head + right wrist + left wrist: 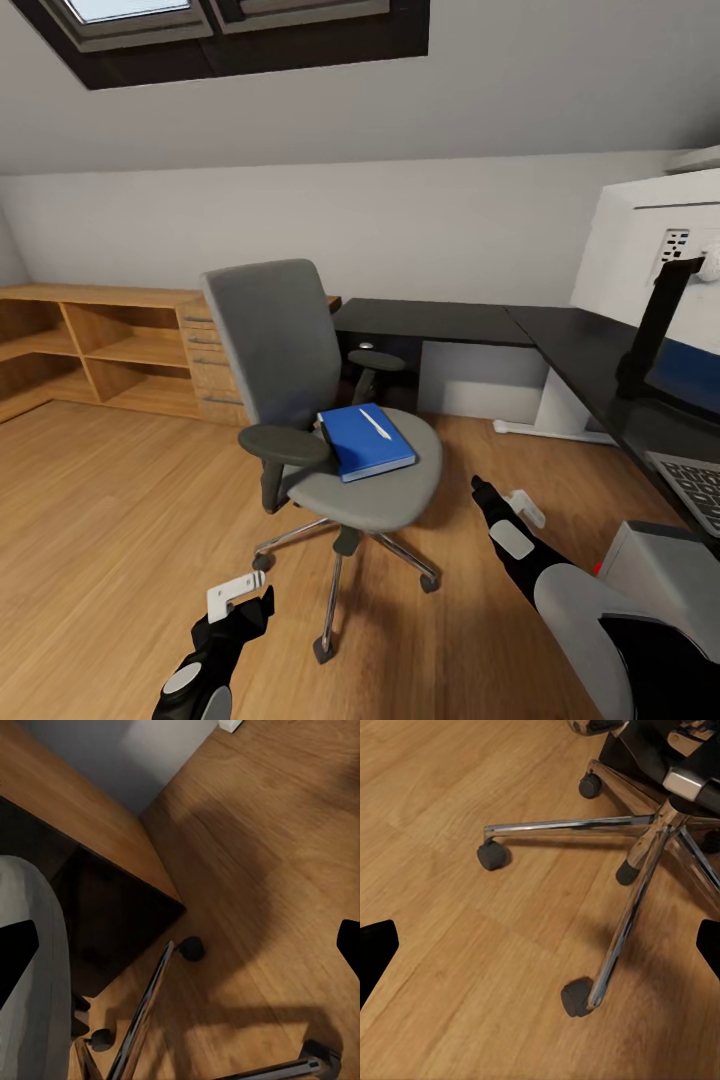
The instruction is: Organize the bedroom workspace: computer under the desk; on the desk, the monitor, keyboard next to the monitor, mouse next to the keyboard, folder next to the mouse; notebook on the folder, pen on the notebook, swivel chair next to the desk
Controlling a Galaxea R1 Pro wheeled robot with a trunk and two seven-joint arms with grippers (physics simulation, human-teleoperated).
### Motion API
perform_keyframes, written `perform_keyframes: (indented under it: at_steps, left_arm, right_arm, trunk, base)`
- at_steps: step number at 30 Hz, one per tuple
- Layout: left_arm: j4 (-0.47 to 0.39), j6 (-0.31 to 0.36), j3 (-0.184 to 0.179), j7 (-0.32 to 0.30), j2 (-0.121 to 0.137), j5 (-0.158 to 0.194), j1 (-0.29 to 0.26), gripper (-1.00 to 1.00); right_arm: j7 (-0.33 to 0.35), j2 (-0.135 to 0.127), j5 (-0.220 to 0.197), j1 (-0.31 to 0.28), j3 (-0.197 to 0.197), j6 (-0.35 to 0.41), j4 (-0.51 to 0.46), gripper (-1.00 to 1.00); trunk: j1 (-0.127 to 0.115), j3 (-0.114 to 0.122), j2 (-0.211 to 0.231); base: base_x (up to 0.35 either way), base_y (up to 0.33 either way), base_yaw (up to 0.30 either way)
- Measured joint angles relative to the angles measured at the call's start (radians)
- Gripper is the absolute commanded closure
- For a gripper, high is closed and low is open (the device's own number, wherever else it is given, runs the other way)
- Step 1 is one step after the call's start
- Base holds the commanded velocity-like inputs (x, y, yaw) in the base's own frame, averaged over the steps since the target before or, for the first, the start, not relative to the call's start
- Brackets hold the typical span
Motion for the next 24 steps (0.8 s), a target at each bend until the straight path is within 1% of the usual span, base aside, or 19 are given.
perform_keyframes:
  at_steps: [11,16,24]
  left_arm:
    - [0.000,0.000,0.000,0.000,0.001,-0.001,0.000,-1.00]
    - [0.000,0.000,0.001,0.000,0.001,0.000,0.000,-1.00]
    - [0.000,0.000,0.000,0.000,0.001,0.000,0.000,-1.00]
  right_arm:
    - [-0.003,0.002,0.002,0.000,0.003,0.000,-0.003,-1.00]
    - [-0.002,0.001,0.002,0.000,0.002,0.000,-0.004,-1.00]
    - [-0.001,0.002,0.000,0.000,0.002,0.001,-0.001,-1.00]
  trunk:
    - [0.000,0.000,0.000]
    - [0.000,0.000,0.000]
    - [-0.001,0.000,0.000]
  base:
    - [0.012,0.000,0.000]
    - [0.212,0.000,0.000]
    - [0.300,0.000,0.000]
